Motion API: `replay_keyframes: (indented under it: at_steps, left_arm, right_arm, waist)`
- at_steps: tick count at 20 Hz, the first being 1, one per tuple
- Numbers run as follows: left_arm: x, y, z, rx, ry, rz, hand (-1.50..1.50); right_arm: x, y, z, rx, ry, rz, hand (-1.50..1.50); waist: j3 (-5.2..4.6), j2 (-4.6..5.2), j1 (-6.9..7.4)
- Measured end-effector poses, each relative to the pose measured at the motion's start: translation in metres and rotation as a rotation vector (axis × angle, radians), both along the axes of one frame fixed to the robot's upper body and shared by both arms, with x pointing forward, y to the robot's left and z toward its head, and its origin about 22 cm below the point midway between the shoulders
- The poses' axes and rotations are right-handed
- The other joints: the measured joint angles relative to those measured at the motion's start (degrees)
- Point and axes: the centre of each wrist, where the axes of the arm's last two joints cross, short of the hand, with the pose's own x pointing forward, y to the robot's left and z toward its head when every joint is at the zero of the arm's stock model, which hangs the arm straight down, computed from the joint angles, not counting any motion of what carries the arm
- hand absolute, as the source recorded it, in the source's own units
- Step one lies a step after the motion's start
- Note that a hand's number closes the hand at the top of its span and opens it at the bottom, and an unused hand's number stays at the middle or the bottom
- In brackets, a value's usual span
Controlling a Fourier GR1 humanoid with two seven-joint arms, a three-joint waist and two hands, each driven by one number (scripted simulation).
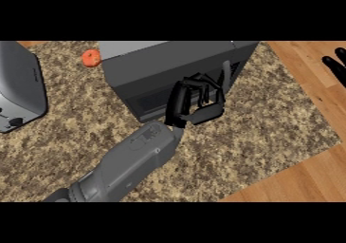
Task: Pick up the milk, place it into the microwave and close the microwave
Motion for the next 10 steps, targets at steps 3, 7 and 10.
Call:
replay_keyframes:
  at_steps: [3,7,10]
  left_arm:
    - [0.0003,0.0001,-0.0009,-0.006,-0.012,0.002,1.50]
    - [0.0003,-0.0002,-0.0010,-0.017,-0.021,0.007,1.50]
    - [0.0004,-0.0005,-0.0017,-0.021,-0.028,0.009,1.50]
  right_arm:
    - [0.0004,-0.0013,0.0025,0.007,-0.001,0.001,-1.50]
    - [0.0019,-0.0032,0.0083,0.006,-0.004,0.001,-1.50]
    - [0.0025,-0.0049,0.0117,0.004,-0.003,0.002,-1.50]
  waist:
    - [0.06,0.06,-0.07]
    - [0.09,0.20,-0.17]
    - [0.12,0.22,-0.21]
